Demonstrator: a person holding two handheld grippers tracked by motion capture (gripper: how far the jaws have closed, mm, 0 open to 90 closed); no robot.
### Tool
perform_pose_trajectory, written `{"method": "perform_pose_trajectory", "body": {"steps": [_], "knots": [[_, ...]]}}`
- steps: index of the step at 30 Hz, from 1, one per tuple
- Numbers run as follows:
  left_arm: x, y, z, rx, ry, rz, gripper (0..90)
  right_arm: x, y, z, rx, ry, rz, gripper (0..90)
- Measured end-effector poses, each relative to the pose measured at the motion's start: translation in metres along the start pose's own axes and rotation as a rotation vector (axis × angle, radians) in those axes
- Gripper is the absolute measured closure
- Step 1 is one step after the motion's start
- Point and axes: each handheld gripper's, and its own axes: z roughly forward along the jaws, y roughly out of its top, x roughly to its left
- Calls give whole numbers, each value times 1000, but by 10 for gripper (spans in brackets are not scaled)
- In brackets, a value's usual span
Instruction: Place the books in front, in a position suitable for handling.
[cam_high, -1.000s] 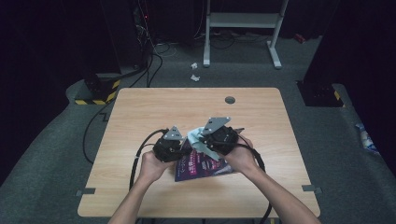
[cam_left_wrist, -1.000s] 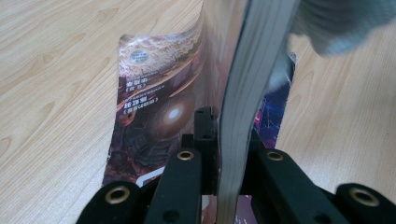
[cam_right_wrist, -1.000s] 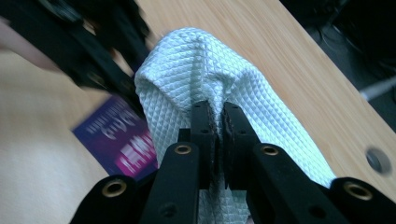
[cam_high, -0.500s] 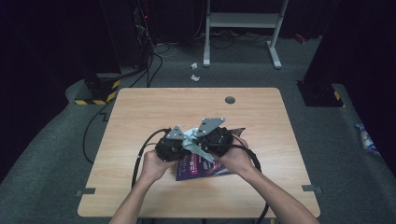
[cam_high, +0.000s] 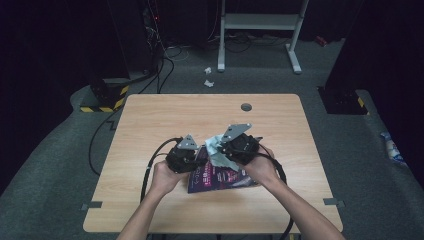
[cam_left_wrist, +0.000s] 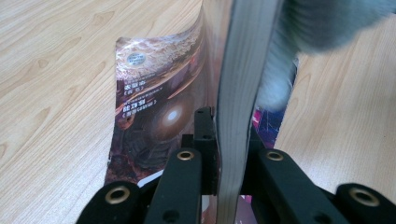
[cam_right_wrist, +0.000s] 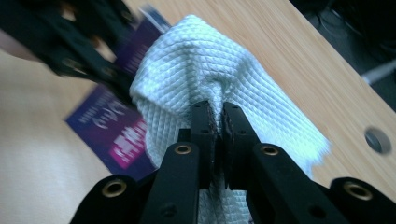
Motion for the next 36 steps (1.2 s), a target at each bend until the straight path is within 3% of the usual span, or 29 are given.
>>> {"method": "perform_pose_trajectory", "body": {"steps": [3,6,14,18,22,24,27,36], "knots": [[1,0,-1,-5,-11,-17,839,10,10,-2,-20,15,-39,844],[1,-1,-3,-7,-12,-11,839,9,11,1,-20,17,-42,844],[2,-2,-3,-14,-17,-18,839,-22,-18,7,48,-27,73,844],[2,-1,-3,-15,-19,-14,839,-10,-7,3,19,3,39,844],[0,-1,-5,-18,-17,-17,839,8,11,-1,-14,21,-37,844],[1,0,-7,-17,-20,-13,839,9,13,0,-19,18,-45,844],[1,-1,-9,-21,-21,-20,839,-4,4,2,-12,15,3,844],[3,-1,-13,-34,-36,-24,839,-41,-38,7,62,-55,132,844]]}}
